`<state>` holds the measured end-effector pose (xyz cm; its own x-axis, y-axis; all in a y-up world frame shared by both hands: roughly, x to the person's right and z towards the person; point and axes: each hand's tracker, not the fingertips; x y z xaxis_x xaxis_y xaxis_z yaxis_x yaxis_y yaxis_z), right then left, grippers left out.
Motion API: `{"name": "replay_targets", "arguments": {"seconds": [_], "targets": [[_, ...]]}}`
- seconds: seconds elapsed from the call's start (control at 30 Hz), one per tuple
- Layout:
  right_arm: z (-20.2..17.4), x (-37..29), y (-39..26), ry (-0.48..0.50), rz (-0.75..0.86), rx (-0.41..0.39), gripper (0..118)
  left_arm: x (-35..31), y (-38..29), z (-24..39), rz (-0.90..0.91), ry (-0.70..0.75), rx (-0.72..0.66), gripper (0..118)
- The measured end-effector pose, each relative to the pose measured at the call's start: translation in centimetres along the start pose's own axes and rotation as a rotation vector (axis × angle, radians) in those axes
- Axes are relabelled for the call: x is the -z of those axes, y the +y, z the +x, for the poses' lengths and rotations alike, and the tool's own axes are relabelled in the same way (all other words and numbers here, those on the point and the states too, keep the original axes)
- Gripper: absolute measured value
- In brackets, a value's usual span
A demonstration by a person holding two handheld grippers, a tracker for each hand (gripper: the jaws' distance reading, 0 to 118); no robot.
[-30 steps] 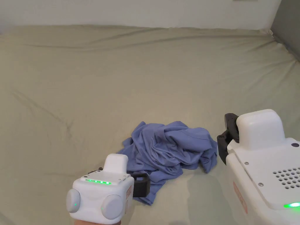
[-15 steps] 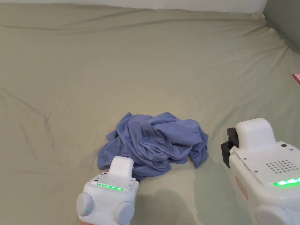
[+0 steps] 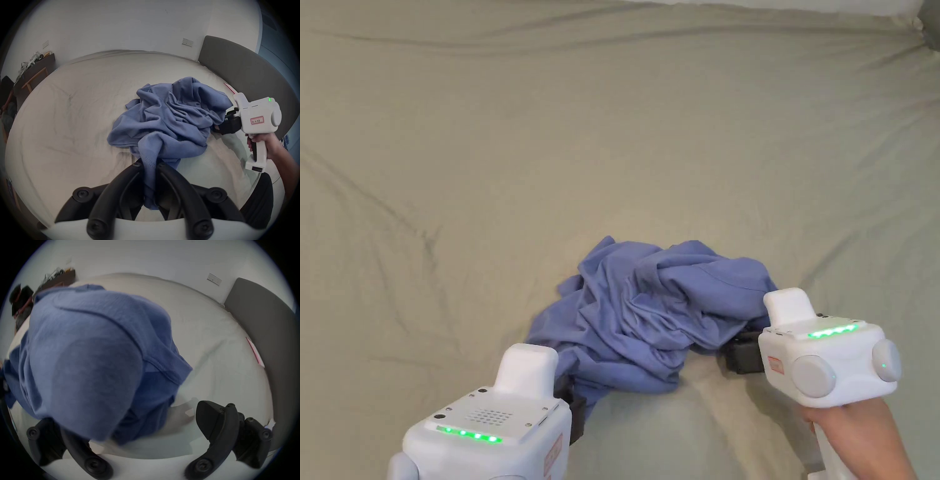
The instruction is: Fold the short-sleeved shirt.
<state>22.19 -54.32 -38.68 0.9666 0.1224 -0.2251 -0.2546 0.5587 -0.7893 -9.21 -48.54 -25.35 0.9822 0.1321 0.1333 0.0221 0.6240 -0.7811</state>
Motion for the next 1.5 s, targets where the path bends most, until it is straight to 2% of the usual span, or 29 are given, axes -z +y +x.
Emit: {"name": "replay_targets", "arguments": {"seconds": [0.07,0.1,0.13,0.17,0.2,0.27,0.3,0.4,0.6,0.7,0.77,1.0,1.1,1.5], "targets": [[0.1,0.0,0.2,0.097,-0.011,0.007,97,-0.1,-0.1,-0.3,-0.004,0.000,0.003,9],[0.2,-0.1,0.2,0.109,0.004,0.013,90,-0.1,-0.2,-0.3,-0.003,0.000,0.005,9],[0.3,-0.4,0.3,0.111,0.007,-0.006,73,-0.1,-0.2,-0.4,-0.001,0.000,0.008,9],[0.1,-0.9,0.4,0.162,0.018,-0.038,48,-0.3,-0.2,-0.6,-0.001,0.002,0.009,9],[0.0,-1.7,0.6,0.182,0.056,-0.047,9,-0.6,-0.1,-0.8,0.001,0.003,0.008,9],[-0.3,-2.9,0.9,0.097,0.073,-0.067,10,-1.6,0.3,-1.0,0.018,-0.001,-0.006,9],[0.0,-3.8,1.0,0.121,0.083,-0.053,10,-2.3,0.6,-1.3,0.035,0.001,-0.013,9],[1.5,-7.0,1.9,0.167,0.158,0.075,10,-5.0,1.9,-2.3,0.107,0.011,-0.026,9],[3.9,-16.6,3.6,0.172,0.341,0.144,10,-12.8,6.1,-6.0,0.312,0.019,-0.078,9],[5.1,-21.9,3.5,0.183,0.454,0.247,10,-16.7,7.5,-7.5,0.393,0.057,-0.059,9],[5.2,-25.1,3.3,0.176,0.516,0.262,10,-18.9,8.3,-8.3,0.452,0.062,-0.074,9],[3.4,-34.4,4.3,0.123,0.725,0.222,10,-25.7,11.1,-8.0,0.625,0.052,-0.045,9],[2.9,-37.7,5.0,0.083,0.802,0.176,10,-28.1,12.3,-8.0,0.676,0.048,-0.037,9],[2.0,-46.1,9.6,-0.019,0.940,0.036,10,-35.3,17.8,-7.7,0.822,0.093,0.068,9]]}}
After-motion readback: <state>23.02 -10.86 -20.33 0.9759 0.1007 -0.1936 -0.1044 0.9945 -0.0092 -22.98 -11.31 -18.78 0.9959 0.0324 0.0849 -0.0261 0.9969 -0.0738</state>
